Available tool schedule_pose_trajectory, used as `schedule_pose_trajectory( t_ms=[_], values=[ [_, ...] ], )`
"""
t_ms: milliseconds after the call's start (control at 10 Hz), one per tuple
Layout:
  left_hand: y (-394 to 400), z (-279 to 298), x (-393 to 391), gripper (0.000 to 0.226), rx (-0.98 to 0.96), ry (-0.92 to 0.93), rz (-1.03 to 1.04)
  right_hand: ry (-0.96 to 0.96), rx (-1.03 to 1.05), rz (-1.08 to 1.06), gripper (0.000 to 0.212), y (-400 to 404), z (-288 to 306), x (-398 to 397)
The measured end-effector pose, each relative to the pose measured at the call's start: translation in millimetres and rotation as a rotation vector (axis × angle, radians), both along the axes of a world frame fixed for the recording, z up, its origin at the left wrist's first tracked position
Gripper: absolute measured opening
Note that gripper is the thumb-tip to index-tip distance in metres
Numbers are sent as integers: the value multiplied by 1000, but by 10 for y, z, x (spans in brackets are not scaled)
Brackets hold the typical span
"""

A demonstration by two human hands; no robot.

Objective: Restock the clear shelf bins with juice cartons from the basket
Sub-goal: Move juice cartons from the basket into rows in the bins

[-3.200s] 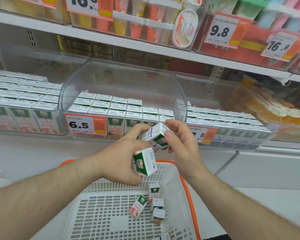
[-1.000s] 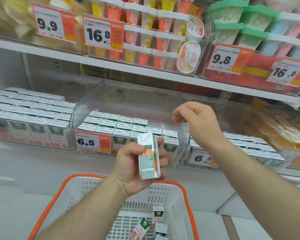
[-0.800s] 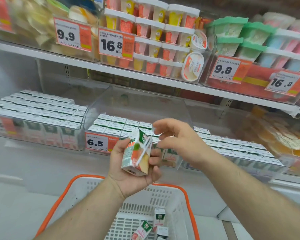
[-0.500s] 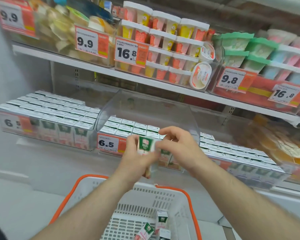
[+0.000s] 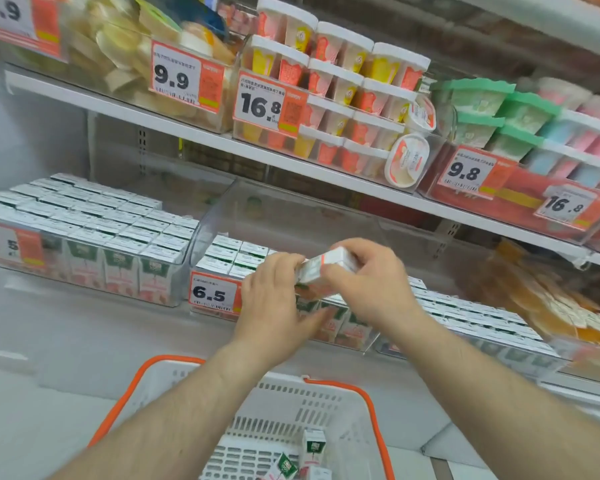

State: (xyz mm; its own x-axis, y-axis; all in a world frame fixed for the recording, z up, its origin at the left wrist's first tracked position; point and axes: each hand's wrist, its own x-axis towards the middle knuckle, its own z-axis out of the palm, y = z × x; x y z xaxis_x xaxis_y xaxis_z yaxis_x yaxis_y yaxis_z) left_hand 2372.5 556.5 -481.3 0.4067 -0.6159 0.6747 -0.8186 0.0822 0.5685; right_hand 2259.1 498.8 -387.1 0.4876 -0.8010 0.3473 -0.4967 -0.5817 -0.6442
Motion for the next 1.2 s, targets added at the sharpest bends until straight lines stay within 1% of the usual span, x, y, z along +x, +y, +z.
schedule_pose_trajectory(
  t_ms=[100, 200, 300, 400, 600, 700, 800, 900, 1000, 1100, 1200],
  values=[
    [-55, -112, 102, 80, 427, -176, 124, 93, -66, -139, 30, -490, 164, 108],
    [-57, -241, 137, 73, 570, -232, 127, 302, 13, -193, 34, -973, 52, 279],
    [-59, -306, 151, 71, 546, -262, 158, 466, 105, -176, 34, -1213, -152, 431],
    [-95, -330, 143, 72, 523, -284, 187, 571, 190, -95, 20, -1253, -247, 569],
    [-138, -383, 139, 75, 509, -300, 207, 571, 352, -56, 7, -1291, -369, 730],
    [-152, -395, 136, 79, 524, -299, 199, 643, 296, -72, 6, -1257, -430, 765],
    [-163, -388, 151, 81, 527, -278, 181, 897, 148, 11, 20, -1198, -409, 786],
    [-85, -445, 128, 75, 377, -253, 167, 775, 182, -39, 34, -1145, -373, 742],
    [47, -699, -21, 60, 213, -214, 97, 523, -94, -141, 42, -1043, -415, 603],
    [187, -1016, -202, 51, 255, -218, -32, -18, -283, -106, 25, -562, -498, 274],
    [320, -1244, -295, 45, 525, -42, -173, -186, -280, -3, 23, -52, -870, -63]
  ],
)
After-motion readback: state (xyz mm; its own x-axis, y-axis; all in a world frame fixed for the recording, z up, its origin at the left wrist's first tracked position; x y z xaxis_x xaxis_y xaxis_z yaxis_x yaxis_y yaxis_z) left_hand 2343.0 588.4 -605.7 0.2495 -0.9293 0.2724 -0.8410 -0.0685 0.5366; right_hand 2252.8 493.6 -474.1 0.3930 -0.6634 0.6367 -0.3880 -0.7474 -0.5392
